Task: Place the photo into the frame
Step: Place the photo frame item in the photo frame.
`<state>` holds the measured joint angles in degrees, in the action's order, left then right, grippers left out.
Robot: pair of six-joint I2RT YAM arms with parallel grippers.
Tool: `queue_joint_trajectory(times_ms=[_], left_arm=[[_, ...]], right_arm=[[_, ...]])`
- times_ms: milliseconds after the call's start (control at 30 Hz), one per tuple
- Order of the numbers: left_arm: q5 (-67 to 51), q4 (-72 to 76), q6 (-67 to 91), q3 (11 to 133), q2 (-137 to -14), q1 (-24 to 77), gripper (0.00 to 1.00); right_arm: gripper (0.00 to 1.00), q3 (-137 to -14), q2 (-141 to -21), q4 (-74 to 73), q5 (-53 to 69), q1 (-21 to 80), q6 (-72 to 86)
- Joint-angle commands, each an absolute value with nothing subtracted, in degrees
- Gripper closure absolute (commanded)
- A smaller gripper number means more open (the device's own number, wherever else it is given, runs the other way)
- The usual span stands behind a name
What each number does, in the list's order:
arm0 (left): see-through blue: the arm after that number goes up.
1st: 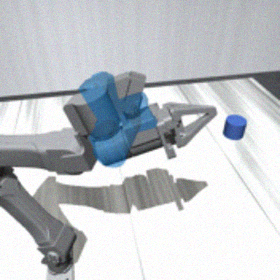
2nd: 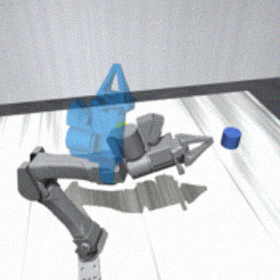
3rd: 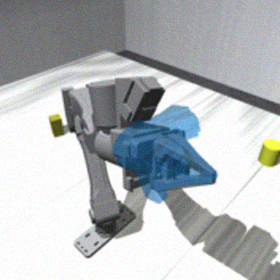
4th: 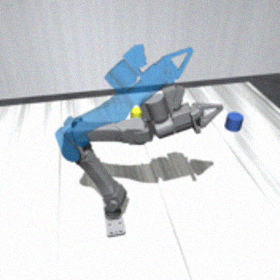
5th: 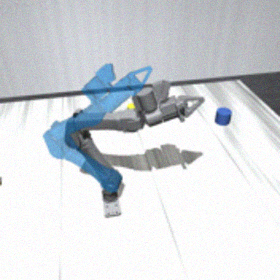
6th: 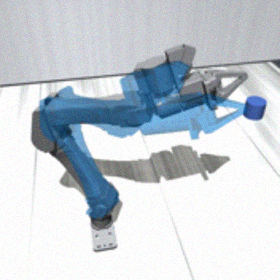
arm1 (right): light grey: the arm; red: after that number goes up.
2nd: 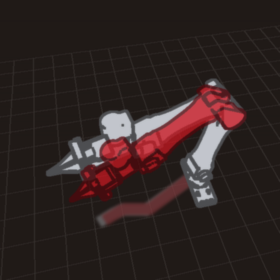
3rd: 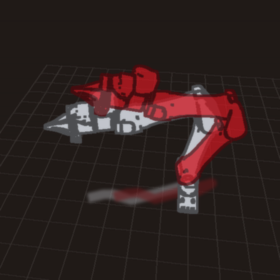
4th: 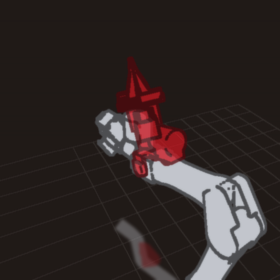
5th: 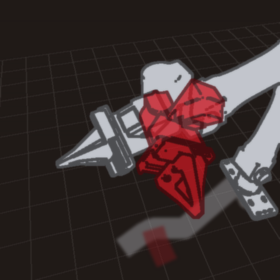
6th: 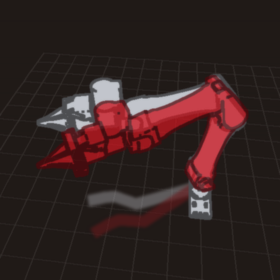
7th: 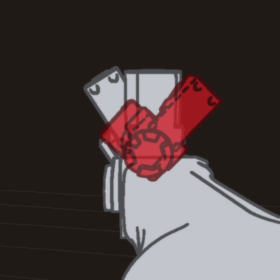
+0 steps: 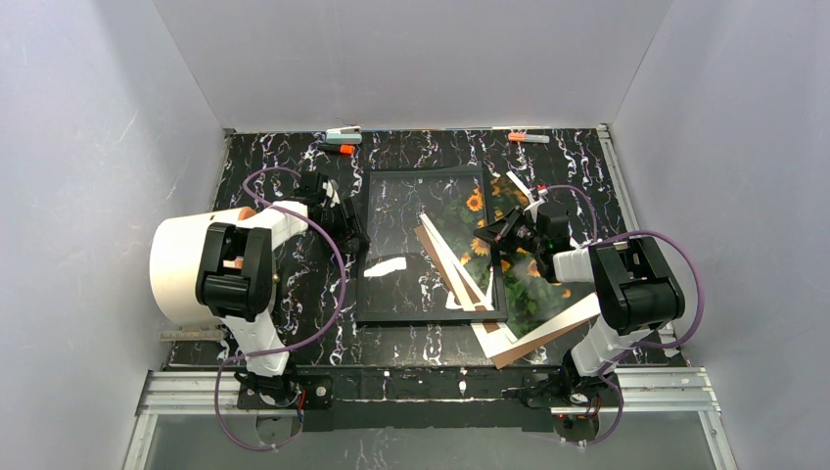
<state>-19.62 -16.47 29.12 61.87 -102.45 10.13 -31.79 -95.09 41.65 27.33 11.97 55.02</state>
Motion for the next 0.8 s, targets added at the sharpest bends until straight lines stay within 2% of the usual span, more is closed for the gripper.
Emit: queue_joint_trajectory(times_ms=[0,400,767], left_arm=[[-19.8,-18.2,28.1,61.6,-104.6,10.3,0.38],[-19.9,-18.1,27.5,60.9,-105.0,10.3,0.38],[-20.0,-18.1,26.7,61.0,-105.3,10.3,0.32]], right_arm=[[0.99,-31.1,-95.4,44.4,28.1,11.7,53.2],[0.99,-31.6,-96.4,41.7,28.3,11.7,51.0],[0.99,-32.2,-96.3,39.1,27.9,11.6,49.1]])
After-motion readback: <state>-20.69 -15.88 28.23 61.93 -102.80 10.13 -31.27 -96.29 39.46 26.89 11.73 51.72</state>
